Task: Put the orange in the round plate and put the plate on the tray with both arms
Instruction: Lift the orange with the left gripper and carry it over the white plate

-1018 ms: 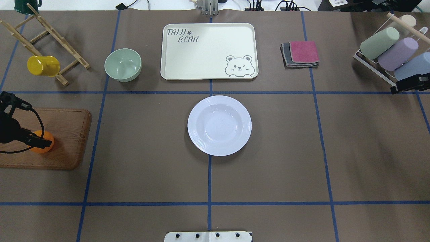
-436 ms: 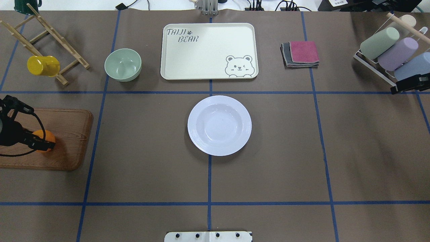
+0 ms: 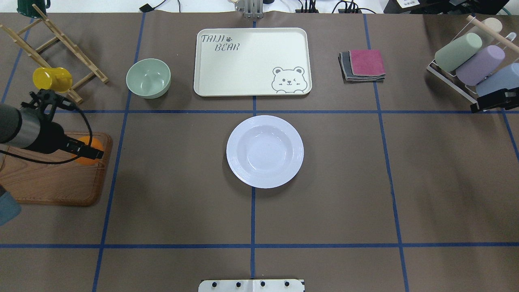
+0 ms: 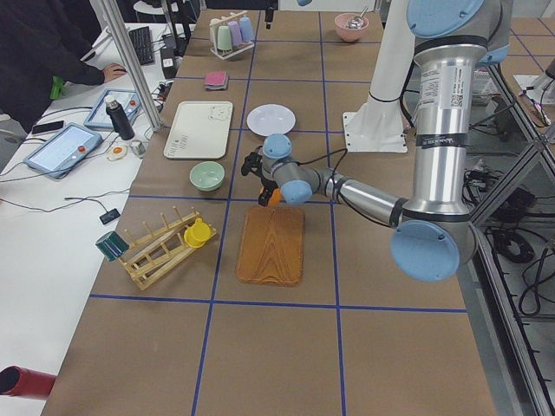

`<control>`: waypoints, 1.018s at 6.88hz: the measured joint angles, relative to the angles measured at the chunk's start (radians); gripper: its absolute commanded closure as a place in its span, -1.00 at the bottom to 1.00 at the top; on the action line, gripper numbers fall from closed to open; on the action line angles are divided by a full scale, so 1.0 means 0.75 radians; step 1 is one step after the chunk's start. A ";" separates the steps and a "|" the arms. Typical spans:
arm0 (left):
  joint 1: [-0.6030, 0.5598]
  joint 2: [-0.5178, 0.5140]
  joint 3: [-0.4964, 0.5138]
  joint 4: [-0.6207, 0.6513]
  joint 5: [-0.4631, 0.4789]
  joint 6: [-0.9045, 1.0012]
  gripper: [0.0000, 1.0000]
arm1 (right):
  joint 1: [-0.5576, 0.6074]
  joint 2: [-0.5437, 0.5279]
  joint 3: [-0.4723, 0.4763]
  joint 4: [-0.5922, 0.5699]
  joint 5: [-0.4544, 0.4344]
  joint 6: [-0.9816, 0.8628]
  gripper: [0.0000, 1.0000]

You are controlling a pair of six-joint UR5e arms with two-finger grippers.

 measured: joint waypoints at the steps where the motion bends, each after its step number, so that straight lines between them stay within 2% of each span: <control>1: 0.036 -0.193 -0.006 0.197 0.021 -0.088 1.00 | -0.007 0.014 0.000 0.001 -0.001 0.091 -1.00; 3: 0.202 -0.564 0.040 0.517 0.137 -0.309 1.00 | -0.036 0.059 0.001 0.002 -0.004 0.290 -1.00; 4: 0.279 -0.736 0.130 0.594 0.203 -0.422 1.00 | -0.062 0.087 0.001 0.008 -0.009 0.395 -1.00; 6: 0.395 -0.996 0.407 0.607 0.346 -0.565 1.00 | -0.133 0.115 -0.010 0.125 -0.044 0.585 -1.00; 7: 0.427 -1.055 0.527 0.559 0.393 -0.591 1.00 | -0.175 0.118 -0.012 0.192 -0.073 0.674 -1.00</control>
